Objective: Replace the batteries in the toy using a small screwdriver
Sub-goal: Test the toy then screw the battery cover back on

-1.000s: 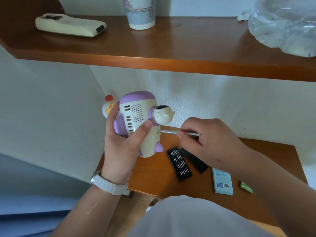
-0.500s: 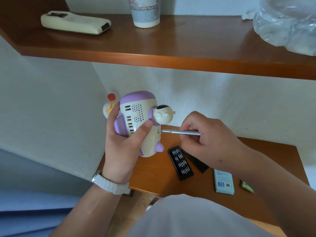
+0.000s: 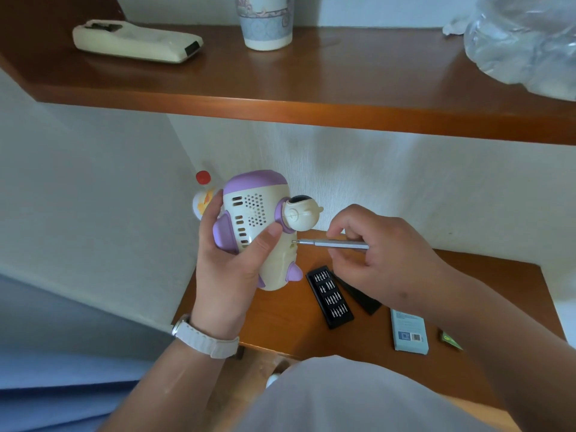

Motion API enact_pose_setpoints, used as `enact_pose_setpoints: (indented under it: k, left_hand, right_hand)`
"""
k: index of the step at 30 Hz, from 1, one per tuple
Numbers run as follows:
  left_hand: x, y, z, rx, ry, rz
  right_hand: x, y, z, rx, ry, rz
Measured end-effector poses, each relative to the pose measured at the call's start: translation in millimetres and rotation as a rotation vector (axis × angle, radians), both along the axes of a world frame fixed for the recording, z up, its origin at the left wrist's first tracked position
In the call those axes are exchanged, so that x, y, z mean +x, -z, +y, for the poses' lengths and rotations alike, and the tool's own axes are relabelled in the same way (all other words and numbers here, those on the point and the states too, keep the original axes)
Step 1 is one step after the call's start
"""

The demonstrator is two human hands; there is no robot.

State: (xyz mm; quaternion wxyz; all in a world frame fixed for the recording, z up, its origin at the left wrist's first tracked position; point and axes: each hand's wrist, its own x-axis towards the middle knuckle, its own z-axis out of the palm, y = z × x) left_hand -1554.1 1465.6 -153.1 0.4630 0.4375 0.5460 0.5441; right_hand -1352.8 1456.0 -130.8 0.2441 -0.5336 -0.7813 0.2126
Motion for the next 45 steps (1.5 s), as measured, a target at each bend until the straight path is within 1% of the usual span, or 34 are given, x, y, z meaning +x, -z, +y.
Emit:
enact_pose_setpoints:
  k: [5, 11, 17, 25, 31, 34, 39, 45]
  left_hand:
    - [1, 2, 2, 0.000, 0.009, 0.011]
    - [3, 3, 6, 0.005, 0.014, -0.007]
    - [5, 5, 13, -0.002, 0.021, -0.023]
    - [8, 6, 21, 0.001, 0.045, -0.014]
    - [9, 9, 24, -0.005, 0.050, 0.011]
    - [10, 9, 25, -0.011, 0.059, 0.005]
    - [8, 8, 28, 0.000, 0.066, 0.008]
    - [7, 8, 29, 0.006, 0.074, 0.015]
  right_hand:
    - [1, -2, 1, -0.066, -0.019, 0.000]
    - [4, 1, 9, -0.012, 0.008, 0.007]
    - [5, 3, 12, 0.033, -0.033, 0.013]
    - [11, 4, 18, 0.024, -0.011, -0.013]
    - [12, 7, 22, 0.055, 0.034, -0.022]
    - [11, 9, 22, 0.002, 0.048, 0.028]
    - [11, 6, 20, -0.044, 0.013, -0.014]
    - [9, 4, 21, -0.008, 0.008, -0.001]
